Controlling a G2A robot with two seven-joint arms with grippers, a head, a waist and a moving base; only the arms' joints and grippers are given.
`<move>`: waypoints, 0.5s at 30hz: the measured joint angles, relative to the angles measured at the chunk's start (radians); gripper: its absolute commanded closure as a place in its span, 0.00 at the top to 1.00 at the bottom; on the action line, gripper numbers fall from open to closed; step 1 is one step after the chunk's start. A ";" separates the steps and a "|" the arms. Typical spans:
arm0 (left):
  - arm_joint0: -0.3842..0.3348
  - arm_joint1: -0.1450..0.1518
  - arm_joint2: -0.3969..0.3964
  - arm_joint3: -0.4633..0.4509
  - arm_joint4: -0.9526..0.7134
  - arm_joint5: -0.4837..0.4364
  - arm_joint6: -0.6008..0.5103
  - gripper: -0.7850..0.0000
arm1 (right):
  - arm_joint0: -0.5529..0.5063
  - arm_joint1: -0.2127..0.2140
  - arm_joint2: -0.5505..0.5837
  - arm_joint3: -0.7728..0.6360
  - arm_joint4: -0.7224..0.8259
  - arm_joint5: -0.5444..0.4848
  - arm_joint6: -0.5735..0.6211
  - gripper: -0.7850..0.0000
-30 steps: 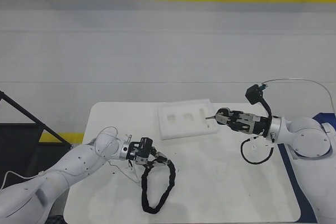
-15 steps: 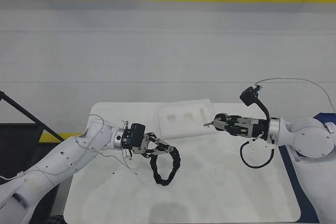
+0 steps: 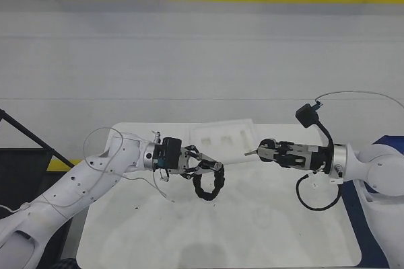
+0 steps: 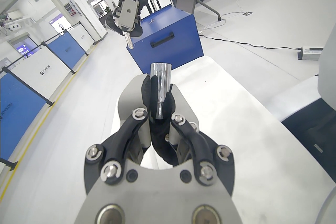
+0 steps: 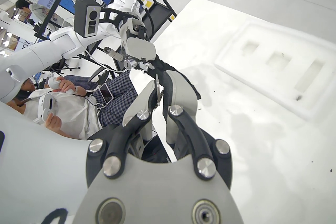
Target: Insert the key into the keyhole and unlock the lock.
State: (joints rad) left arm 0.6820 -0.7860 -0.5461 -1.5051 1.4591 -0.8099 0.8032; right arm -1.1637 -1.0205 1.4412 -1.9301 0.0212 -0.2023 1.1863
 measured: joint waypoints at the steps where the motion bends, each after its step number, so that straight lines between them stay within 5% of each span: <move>1: -0.002 -0.005 0.000 -0.002 0.000 0.008 -0.009 0.00 | -0.004 0.001 0.002 -0.005 0.003 0.004 -0.005 0.00; 15: 0.002 -0.078 0.018 0.007 -0.065 0.137 -0.146 0.00 | -0.084 0.015 0.072 -0.060 0.006 0.030 -0.040 0.00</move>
State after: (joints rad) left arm 0.6835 -0.8642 -0.5279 -1.4978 1.3938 -0.6725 0.6575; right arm -1.2482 -1.0054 1.5134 -1.9904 0.0276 -0.1719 1.1466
